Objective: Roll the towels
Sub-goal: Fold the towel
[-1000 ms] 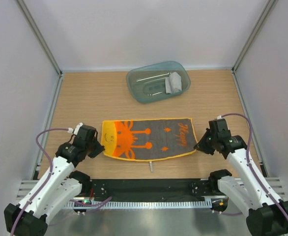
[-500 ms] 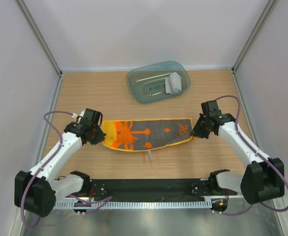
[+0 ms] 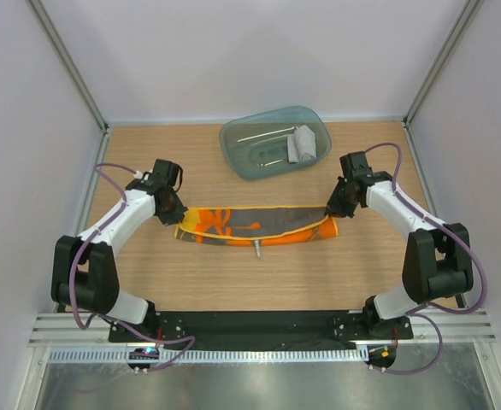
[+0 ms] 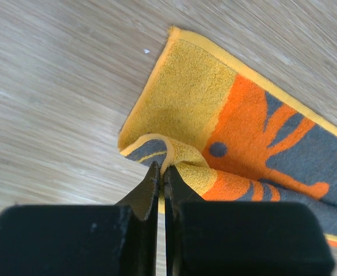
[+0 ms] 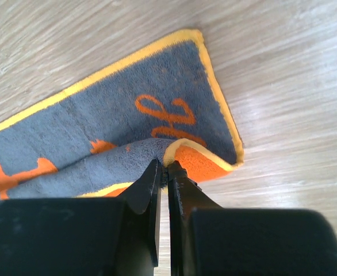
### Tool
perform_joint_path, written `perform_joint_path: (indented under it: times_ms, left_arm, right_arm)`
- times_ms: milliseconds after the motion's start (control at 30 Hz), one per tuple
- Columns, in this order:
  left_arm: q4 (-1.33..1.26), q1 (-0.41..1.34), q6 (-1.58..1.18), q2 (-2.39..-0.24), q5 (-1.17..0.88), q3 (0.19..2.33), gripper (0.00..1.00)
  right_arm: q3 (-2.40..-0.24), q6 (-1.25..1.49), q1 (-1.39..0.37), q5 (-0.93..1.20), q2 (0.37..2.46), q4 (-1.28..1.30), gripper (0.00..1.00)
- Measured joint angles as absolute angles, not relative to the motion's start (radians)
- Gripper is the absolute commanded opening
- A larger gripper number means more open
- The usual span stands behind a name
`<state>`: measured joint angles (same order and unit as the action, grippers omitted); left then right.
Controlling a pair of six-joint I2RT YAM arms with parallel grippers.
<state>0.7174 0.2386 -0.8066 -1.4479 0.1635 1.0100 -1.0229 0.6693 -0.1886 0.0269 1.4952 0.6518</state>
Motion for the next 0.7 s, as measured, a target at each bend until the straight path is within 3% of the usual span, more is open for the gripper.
perform_joint_path:
  times_ms: [400,500,533,567,633,700]
  left_arm:
    - [0.714,0.199,-0.791,-1.579,0.155,1.104,0.0]
    - [0.715,0.191,-0.786,-1.626,0.154,1.121,0.04]
    - [0.714,0.188,-0.785,-1.64,0.152,1.124,0.09]
    - [0.715,0.185,-0.783,-1.658,0.148,1.128,0.25]
    - [0.715,0.177,-0.779,-1.694,0.141,1.132,0.35]
    - [0.716,0.164,-0.774,-1.726,0.133,1.134,0.53]
  right_arm:
    - [-1.094,0.643,-0.141,0.042,1.597,0.635,0.01]
    - [-1.108,0.638,-0.134,0.052,1.637,0.632,0.16]
    - [-1.111,0.637,-0.133,0.055,1.649,0.63,0.29]
    - [-1.117,0.638,-0.133,0.057,1.665,0.628,0.37]
    - [-1.124,0.634,-0.131,0.062,1.692,0.624,0.57]
    - [-1.136,0.627,-0.128,0.067,1.72,0.622,0.63]
